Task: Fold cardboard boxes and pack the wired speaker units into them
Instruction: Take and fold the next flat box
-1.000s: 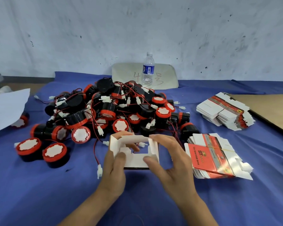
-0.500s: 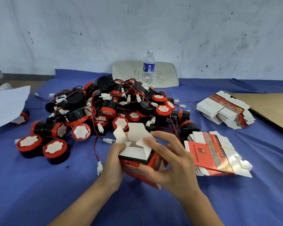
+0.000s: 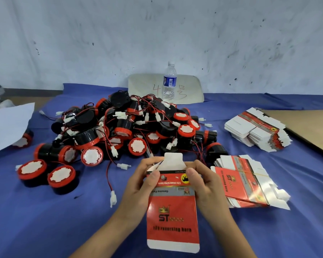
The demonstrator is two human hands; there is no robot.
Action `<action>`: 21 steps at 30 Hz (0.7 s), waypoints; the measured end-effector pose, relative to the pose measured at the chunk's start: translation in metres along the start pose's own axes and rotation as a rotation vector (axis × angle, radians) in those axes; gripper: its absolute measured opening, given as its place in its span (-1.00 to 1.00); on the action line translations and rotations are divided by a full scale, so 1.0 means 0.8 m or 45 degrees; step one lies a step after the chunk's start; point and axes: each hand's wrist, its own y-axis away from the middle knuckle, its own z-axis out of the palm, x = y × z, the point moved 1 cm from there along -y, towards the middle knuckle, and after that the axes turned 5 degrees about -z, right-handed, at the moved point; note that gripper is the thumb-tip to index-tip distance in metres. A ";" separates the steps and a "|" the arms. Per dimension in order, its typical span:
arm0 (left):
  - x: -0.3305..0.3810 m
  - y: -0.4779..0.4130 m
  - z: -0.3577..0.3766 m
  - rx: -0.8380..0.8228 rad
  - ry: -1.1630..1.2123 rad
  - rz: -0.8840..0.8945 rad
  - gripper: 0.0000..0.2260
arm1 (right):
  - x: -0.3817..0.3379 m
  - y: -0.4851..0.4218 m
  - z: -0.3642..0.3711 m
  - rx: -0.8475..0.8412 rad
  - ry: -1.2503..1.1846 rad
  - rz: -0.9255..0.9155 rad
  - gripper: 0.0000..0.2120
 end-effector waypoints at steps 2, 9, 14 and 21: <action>-0.001 0.000 0.002 0.016 0.011 -0.005 -0.73 | 0.000 -0.001 -0.001 0.020 -0.018 0.023 -0.66; -0.001 0.001 0.002 -0.057 0.007 -0.124 -0.77 | -0.002 0.000 -0.001 0.031 0.009 0.183 -0.69; -0.001 0.003 0.004 -0.127 -0.038 -0.149 -0.71 | -0.005 0.000 -0.006 0.009 0.004 0.190 -0.62; 0.013 0.004 0.002 -0.113 -0.099 0.057 -0.55 | -0.005 -0.001 -0.002 -0.003 -0.422 0.120 -0.46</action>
